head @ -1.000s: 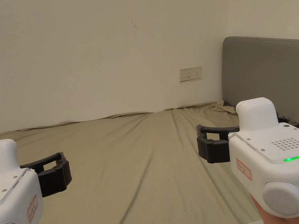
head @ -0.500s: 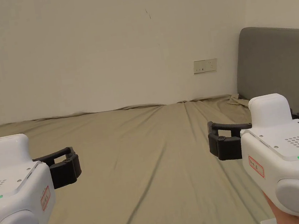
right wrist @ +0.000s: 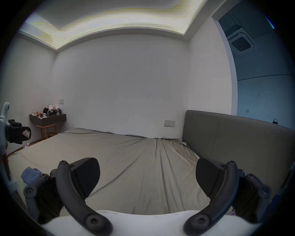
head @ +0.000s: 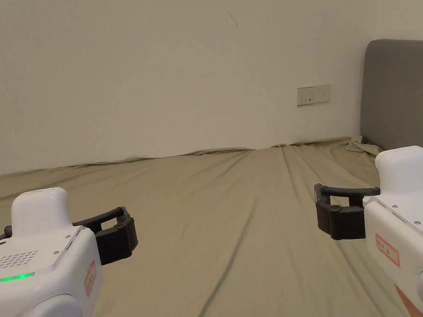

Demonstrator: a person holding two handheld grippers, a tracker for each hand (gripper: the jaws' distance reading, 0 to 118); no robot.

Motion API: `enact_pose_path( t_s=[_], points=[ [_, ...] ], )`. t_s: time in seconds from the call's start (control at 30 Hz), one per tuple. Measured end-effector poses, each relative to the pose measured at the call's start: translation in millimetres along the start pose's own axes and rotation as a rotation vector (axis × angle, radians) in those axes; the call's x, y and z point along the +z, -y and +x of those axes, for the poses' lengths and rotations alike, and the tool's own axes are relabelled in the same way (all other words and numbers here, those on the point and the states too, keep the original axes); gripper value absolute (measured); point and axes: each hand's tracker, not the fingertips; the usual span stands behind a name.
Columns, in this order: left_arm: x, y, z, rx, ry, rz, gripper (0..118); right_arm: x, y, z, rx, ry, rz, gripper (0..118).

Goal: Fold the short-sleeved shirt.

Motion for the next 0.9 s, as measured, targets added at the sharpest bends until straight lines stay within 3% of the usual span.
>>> enact_pose_path(
  t_s=[0.9],
  points=[
    [8.3, -3.7, -3.2, 0.001, 0.003, 0.022, 118, 4.3, -1.3, -2.7, 0.008, -0.009, -0.008, 118]
  ],
)
